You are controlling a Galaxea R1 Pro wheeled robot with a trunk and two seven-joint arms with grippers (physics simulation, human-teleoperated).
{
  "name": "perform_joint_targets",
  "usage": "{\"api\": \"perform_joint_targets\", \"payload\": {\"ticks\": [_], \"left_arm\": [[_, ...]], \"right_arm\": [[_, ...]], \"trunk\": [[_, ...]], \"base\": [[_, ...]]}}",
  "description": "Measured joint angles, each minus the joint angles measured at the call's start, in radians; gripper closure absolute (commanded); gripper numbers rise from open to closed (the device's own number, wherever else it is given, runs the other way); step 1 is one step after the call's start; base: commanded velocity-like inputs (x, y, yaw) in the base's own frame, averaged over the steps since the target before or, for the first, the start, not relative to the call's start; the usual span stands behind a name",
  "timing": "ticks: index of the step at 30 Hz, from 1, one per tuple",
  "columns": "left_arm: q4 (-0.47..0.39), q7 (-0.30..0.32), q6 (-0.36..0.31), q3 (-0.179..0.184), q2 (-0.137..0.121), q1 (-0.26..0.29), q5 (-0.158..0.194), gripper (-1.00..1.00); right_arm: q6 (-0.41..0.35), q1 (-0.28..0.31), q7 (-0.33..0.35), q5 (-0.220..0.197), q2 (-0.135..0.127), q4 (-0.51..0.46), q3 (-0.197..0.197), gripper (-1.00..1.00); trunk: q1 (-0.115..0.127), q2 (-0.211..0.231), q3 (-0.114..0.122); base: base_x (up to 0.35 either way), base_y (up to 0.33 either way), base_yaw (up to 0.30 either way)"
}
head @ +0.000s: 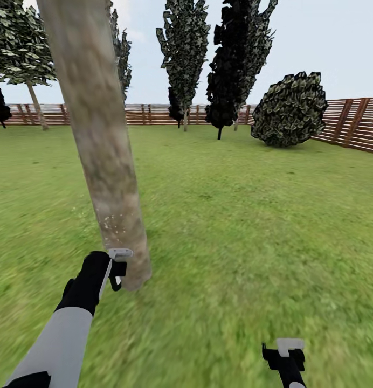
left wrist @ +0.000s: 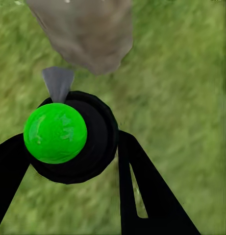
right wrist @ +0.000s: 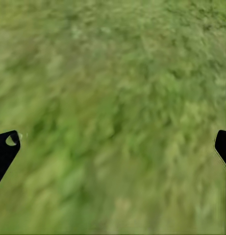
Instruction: In the garden, pick up the pesticide atomizer on the floor and spray pesticide onto both trees until each tree trunk is fully covered.
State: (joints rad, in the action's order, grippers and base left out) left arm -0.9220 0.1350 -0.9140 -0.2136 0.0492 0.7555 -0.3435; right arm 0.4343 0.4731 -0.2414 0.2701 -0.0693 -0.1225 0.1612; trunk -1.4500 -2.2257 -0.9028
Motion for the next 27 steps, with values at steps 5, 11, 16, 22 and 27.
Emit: {"api": "perform_joint_targets", "payload": {"ticks": [5,11,16,22,27], "left_arm": [[-0.001,-0.001,0.000,-0.001,-0.001,0.000,-0.002,1.00],[-0.002,-0.001,-0.002,-0.002,-0.002,0.000,-0.002,1.00],[-0.002,-0.001,-0.001,-0.001,-0.001,0.000,-0.001,1.00],[-0.002,-0.001,-0.002,-0.001,0.001,0.000,-0.001,1.00],[-0.001,-0.001,-0.001,-0.002,0.000,-0.001,-0.002,1.00]], "right_arm": [[0.000,0.000,0.000,0.000,0.000,0.000,0.000,-1.00],[0.000,0.000,0.000,0.000,0.000,0.000,0.000,-1.00],[0.000,0.000,0.000,0.000,0.000,0.000,0.000,-1.00],[0.000,0.000,0.000,0.000,0.000,0.000,0.000,-1.00],[0.000,0.000,0.000,0.000,0.000,0.000,-0.001,-1.00]], "trunk": [[0.000,0.000,0.000],[0.000,0.000,0.000],[0.000,0.000,0.000],[0.000,0.000,0.000],[0.000,0.000,0.000]], "base": [[0.086,-0.273,0.005],[0.084,-0.274,0.223],[0.129,-0.273,0.276],[0.189,-0.265,0.277],[0.186,-0.265,0.277]]}}
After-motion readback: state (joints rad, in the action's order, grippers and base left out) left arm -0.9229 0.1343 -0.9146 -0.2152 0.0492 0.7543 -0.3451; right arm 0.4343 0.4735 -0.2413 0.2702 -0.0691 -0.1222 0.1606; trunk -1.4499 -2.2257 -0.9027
